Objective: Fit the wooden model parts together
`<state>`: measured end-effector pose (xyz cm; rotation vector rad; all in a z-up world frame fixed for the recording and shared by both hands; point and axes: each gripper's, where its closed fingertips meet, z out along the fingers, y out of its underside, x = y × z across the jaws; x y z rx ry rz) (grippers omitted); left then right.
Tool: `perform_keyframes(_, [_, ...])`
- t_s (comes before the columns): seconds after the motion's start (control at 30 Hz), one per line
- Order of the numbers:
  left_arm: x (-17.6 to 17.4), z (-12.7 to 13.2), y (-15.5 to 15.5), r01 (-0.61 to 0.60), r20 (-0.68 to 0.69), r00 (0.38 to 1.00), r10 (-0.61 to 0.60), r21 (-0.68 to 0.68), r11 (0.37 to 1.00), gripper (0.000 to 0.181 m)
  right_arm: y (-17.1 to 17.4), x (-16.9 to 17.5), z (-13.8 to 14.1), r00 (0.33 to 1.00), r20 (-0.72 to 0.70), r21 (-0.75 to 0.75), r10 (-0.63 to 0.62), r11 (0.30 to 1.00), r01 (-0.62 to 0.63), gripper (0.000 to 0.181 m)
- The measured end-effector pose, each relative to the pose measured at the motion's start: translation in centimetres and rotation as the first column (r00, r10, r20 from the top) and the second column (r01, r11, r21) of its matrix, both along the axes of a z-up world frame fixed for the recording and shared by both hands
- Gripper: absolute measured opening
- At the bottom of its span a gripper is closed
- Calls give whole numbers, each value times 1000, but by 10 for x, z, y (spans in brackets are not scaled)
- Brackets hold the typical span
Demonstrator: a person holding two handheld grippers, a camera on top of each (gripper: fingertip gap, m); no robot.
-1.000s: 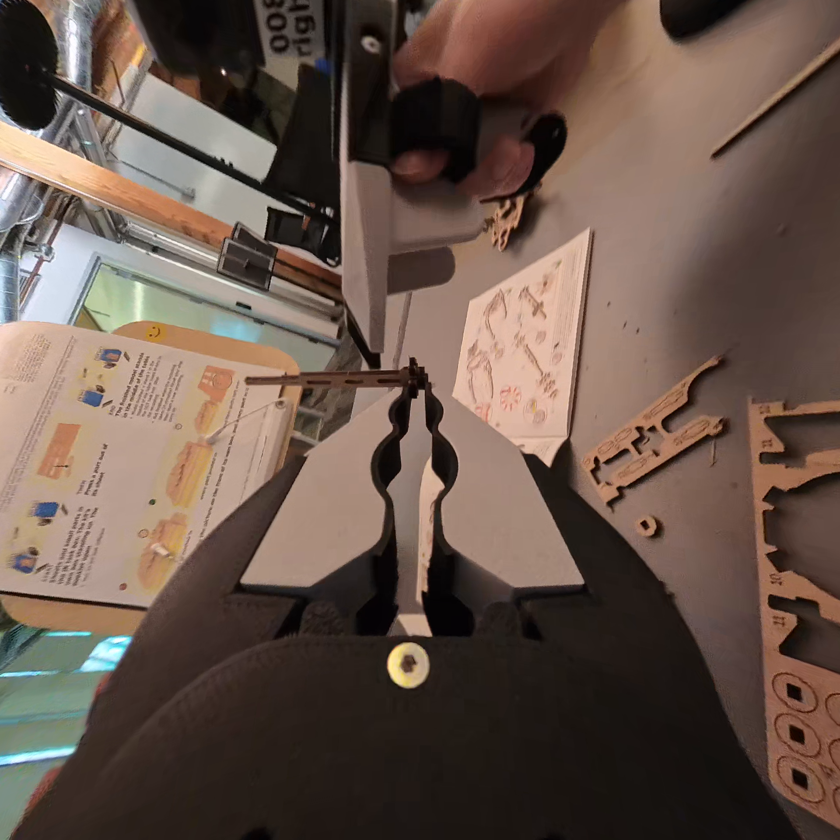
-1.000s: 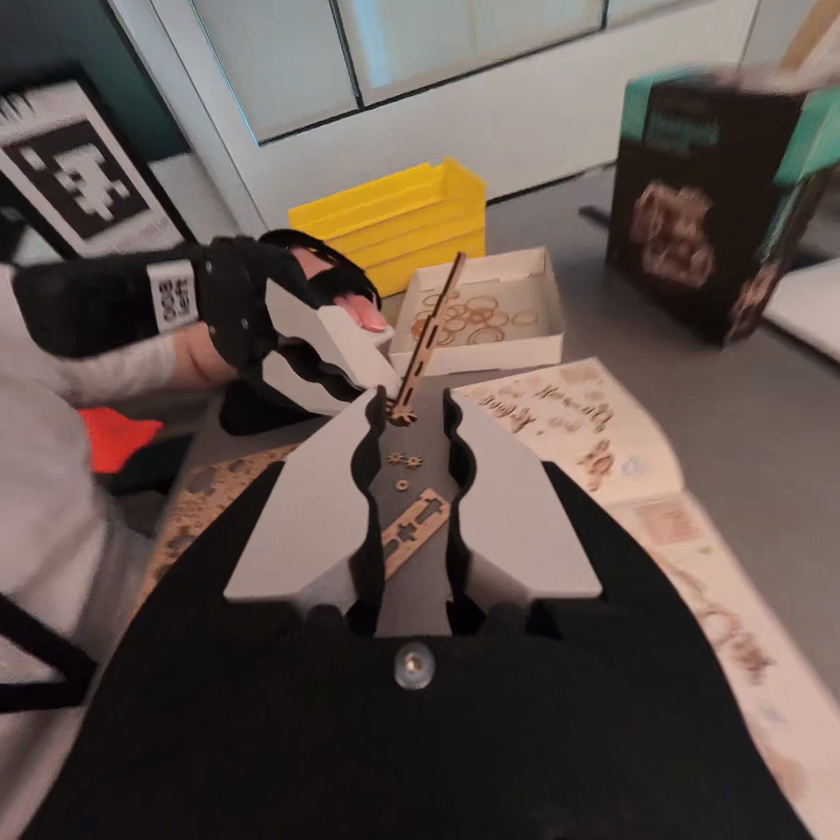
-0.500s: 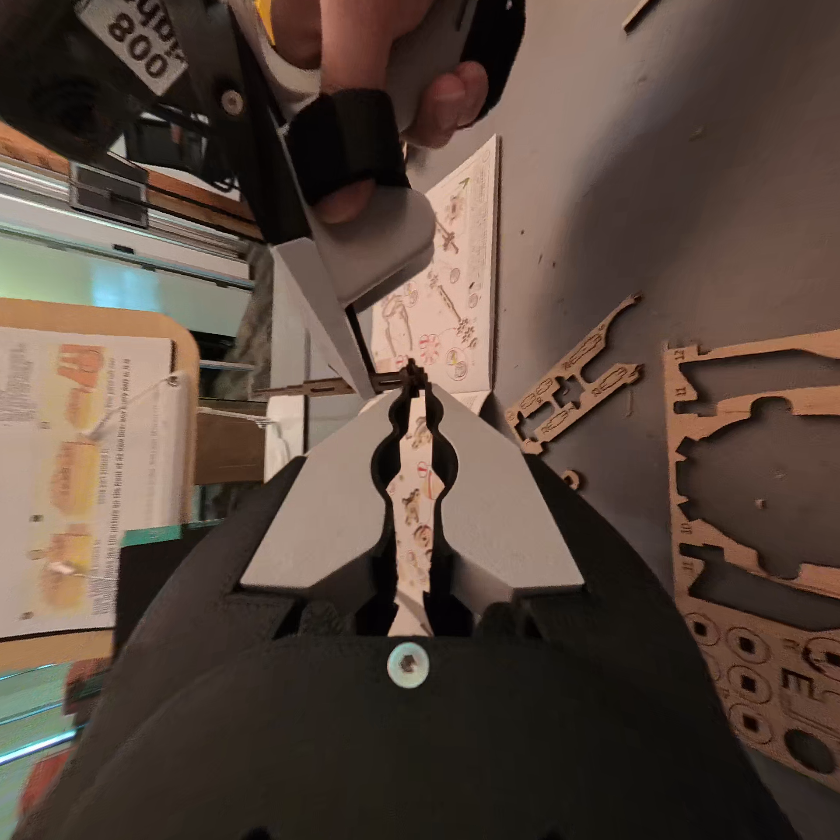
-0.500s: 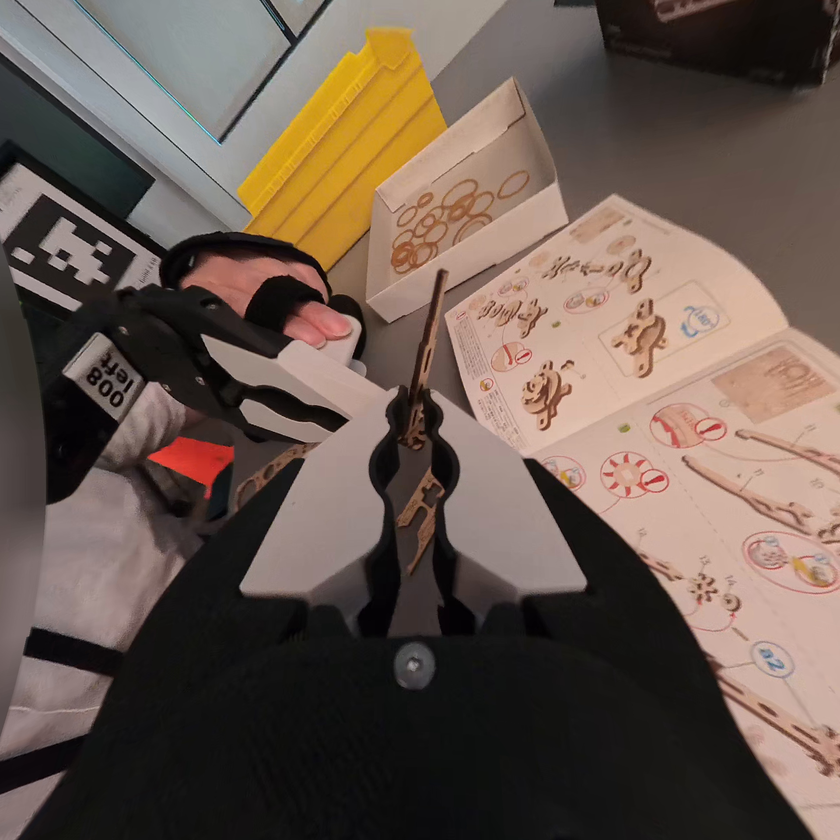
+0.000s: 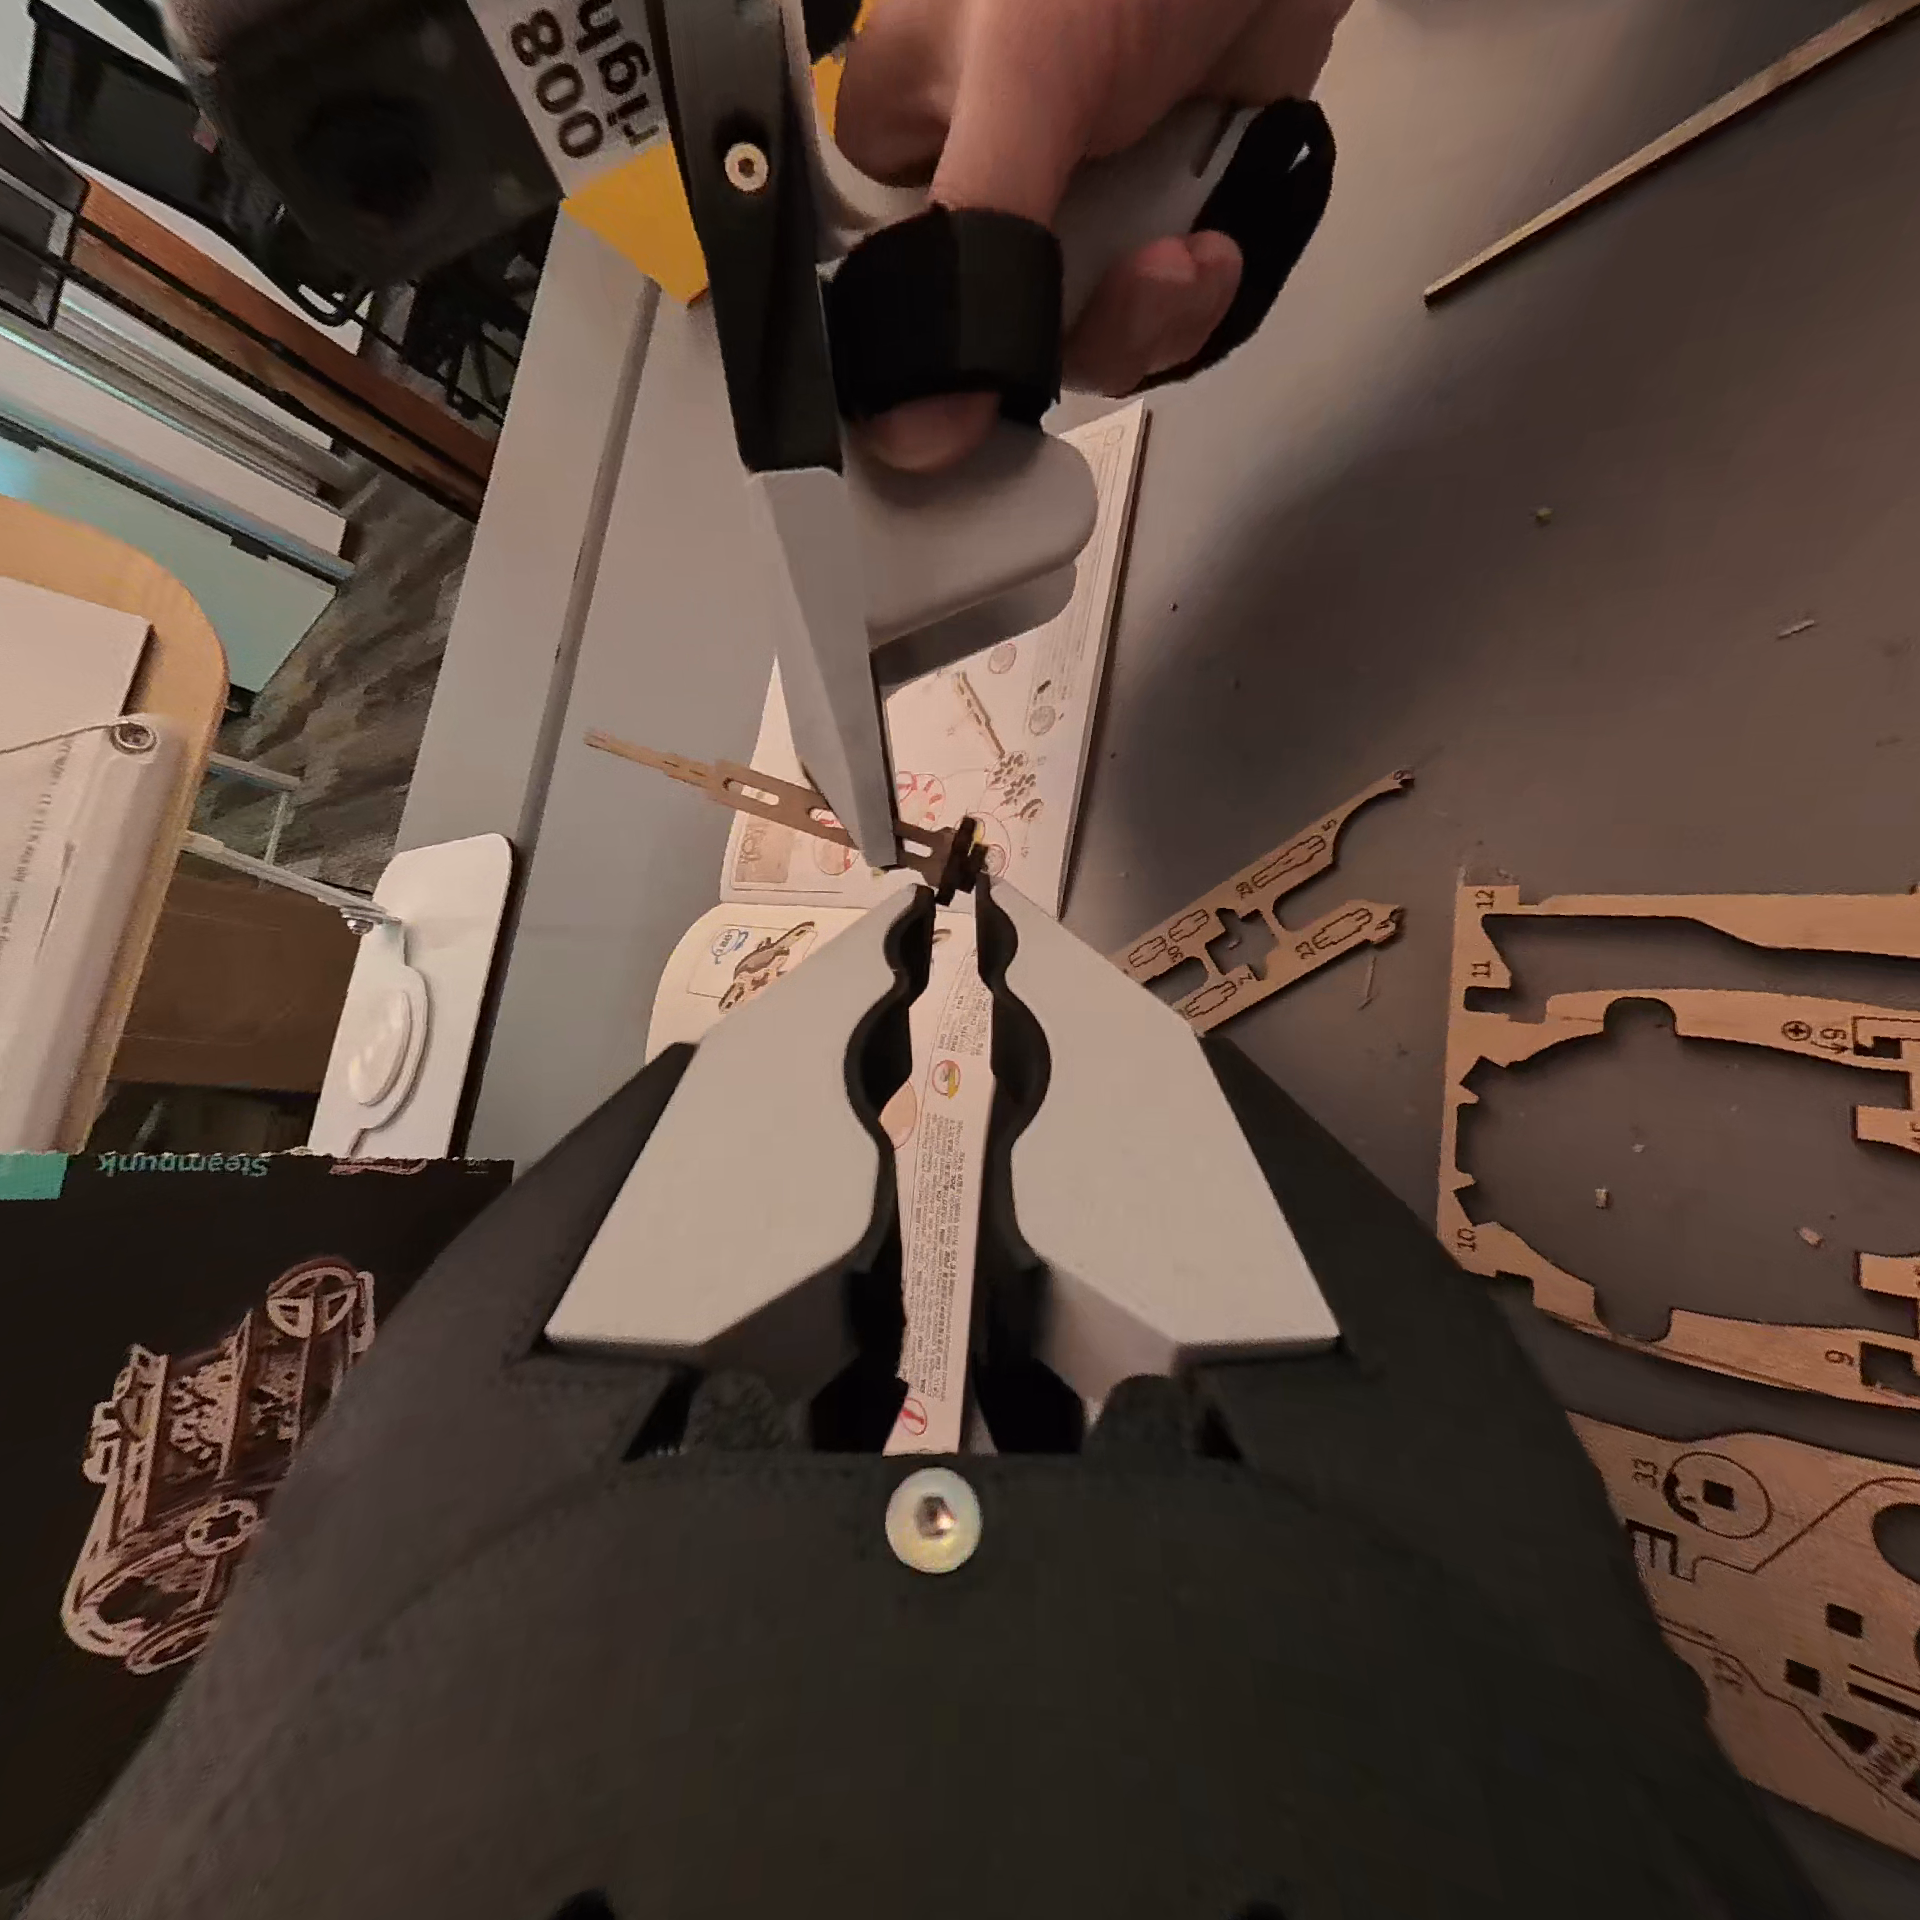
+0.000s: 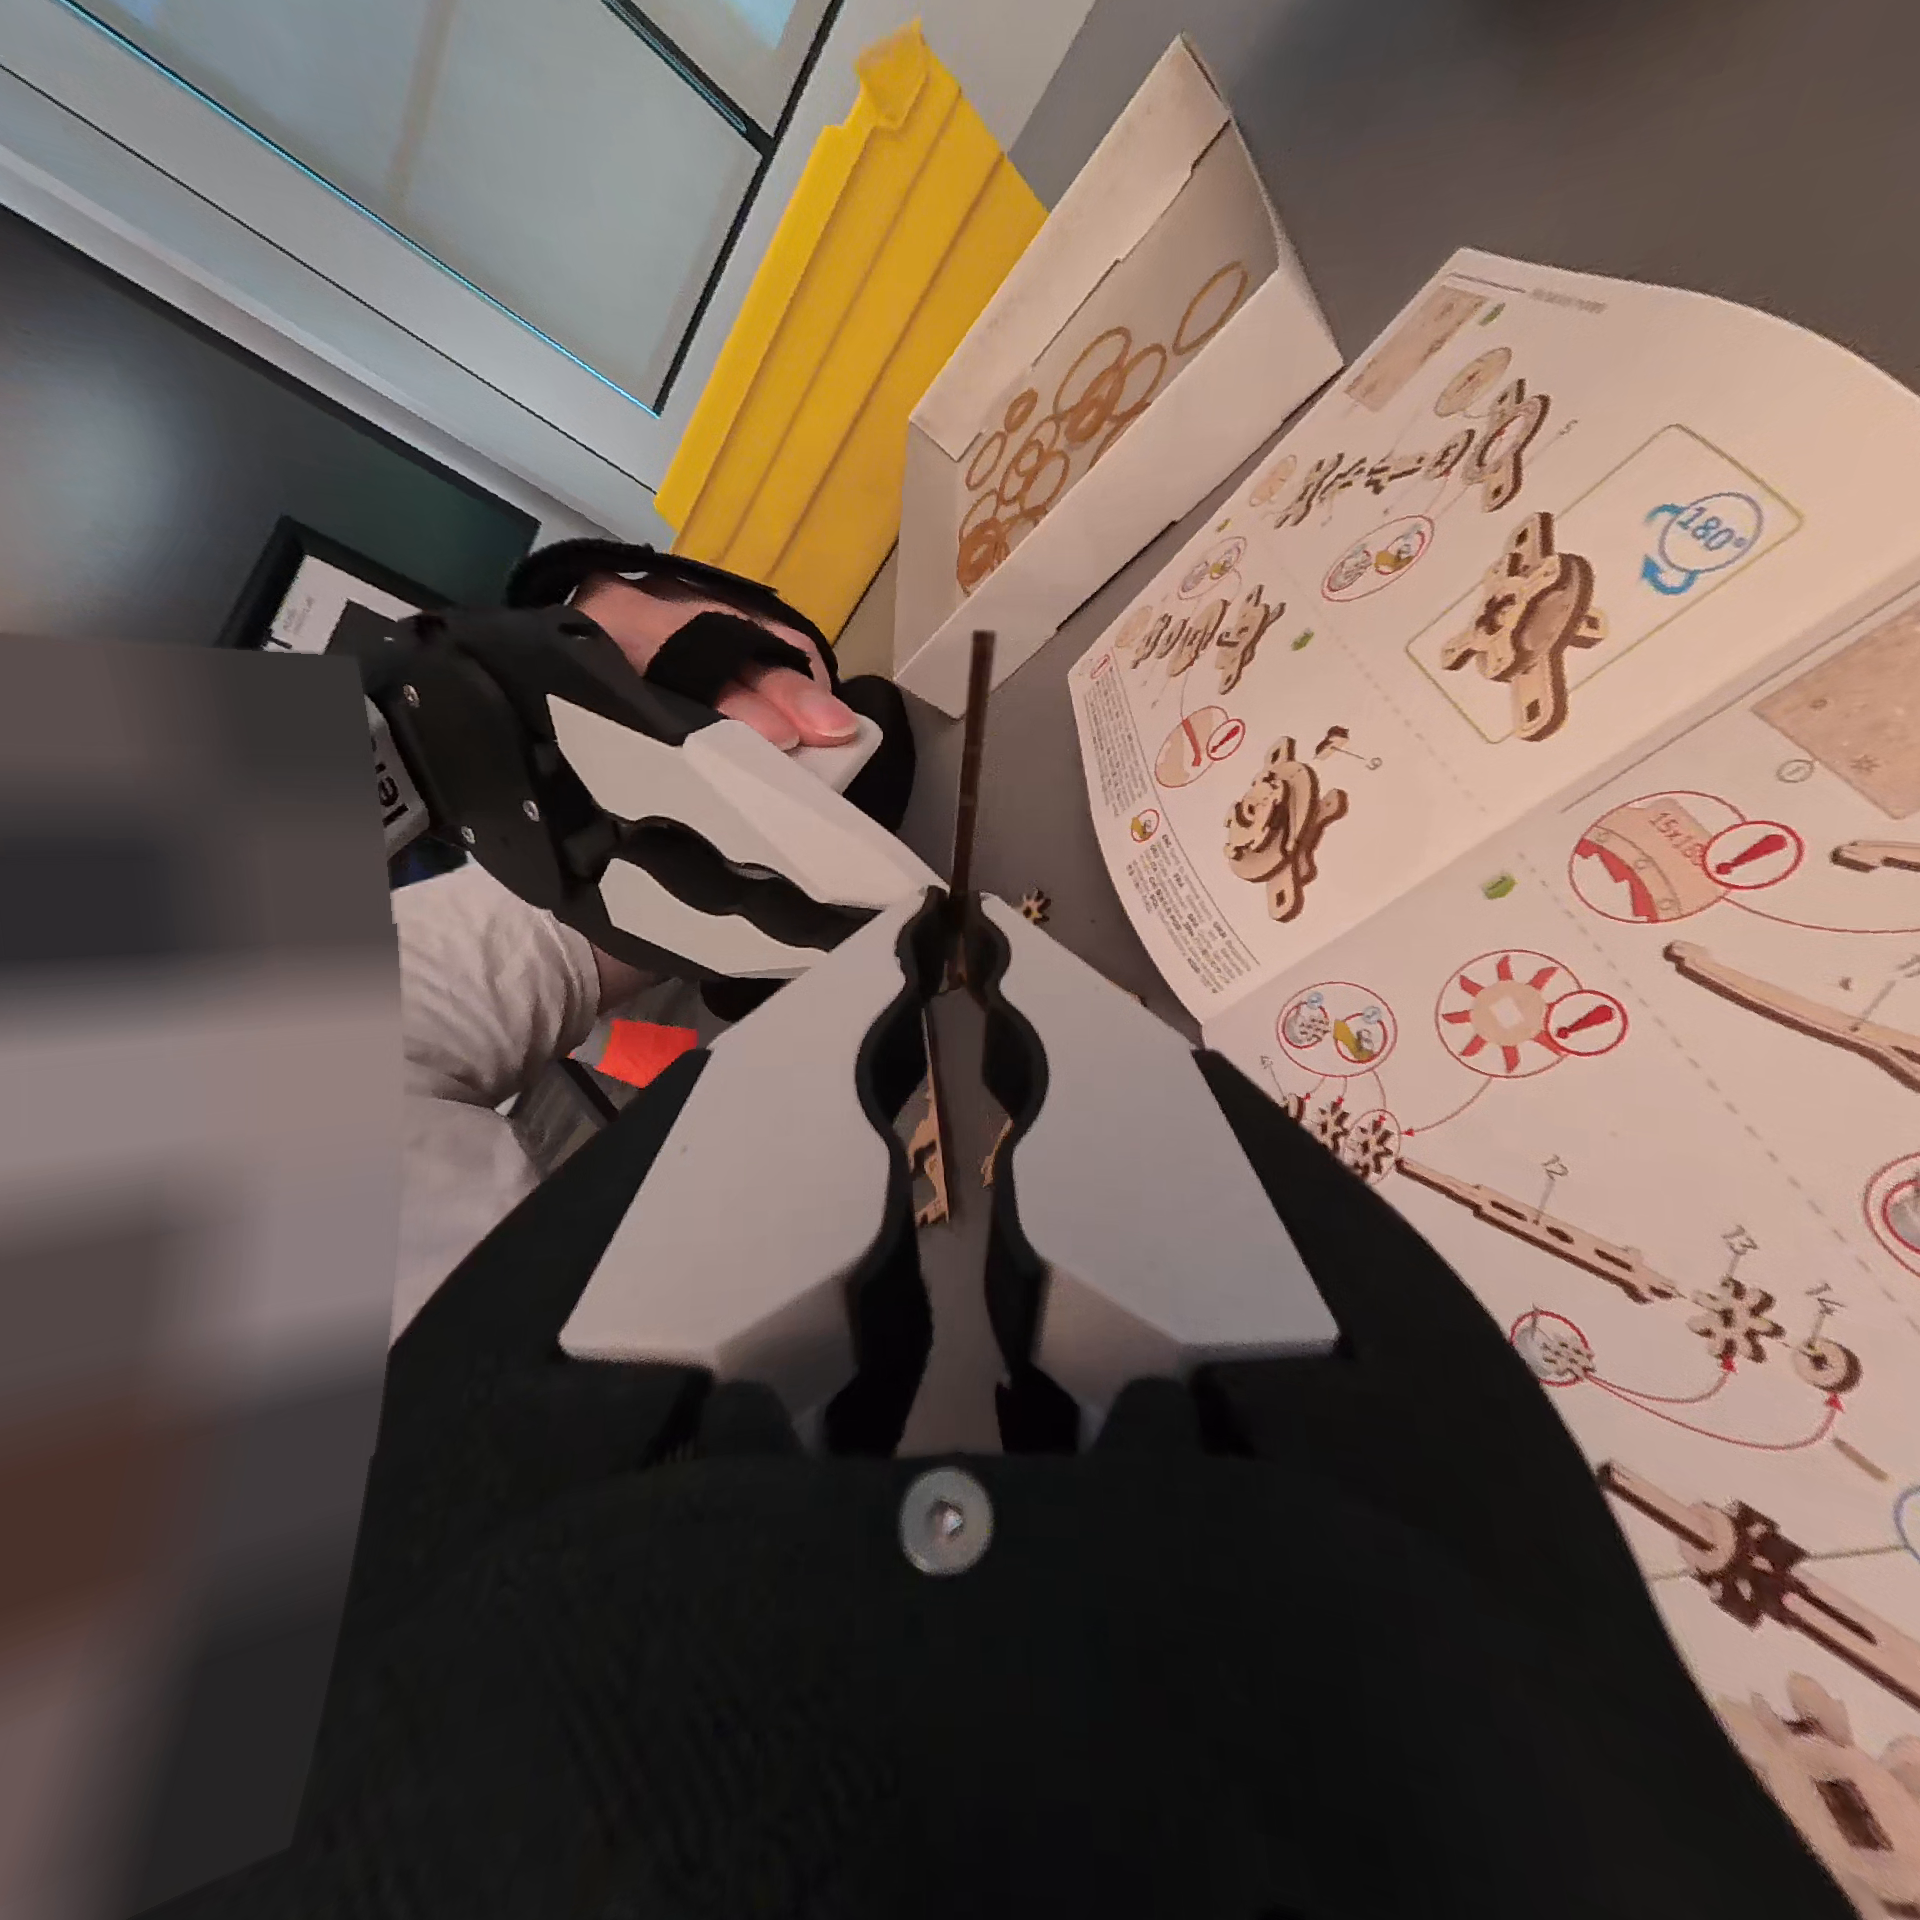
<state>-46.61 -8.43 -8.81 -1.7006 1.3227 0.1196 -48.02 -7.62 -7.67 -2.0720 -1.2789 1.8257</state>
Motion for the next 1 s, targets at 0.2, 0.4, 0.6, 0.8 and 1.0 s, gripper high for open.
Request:
perform_keyframes(0.2, [-4, -3, 6, -28, 23, 999, 28, 7, 1000, 11, 4, -2, -4, 1000, -16, -72, -9, 997, 8, 0])
perform_keyframes(0.4, [-4, 1, 11, -31, 168, 985, 36, -31, 999, 17, 7, -2, -2, 996, -84, -85, 25, 996, -32, 0])
perform_keyframes(0.6, [-1, 15, 10, 23, 376, 927, 18, -104, 994, 15, 7, 2, 13, 984, -161, -41, 77, 996, -85, 0])
perform_keyframes(0.8, [-4, 60, 6, 88, 533, 843, -68, -12, 996, 12, 11, 15, 45, 980, -163, 76, 111, 992, -99, 0])
perform_keyframes(1.0, [-7, 113, 2, 94, 595, 799, -89, 23, 995, 14, 10, 24, 123, 960, -240, 105, 141, 987, -119, 0])
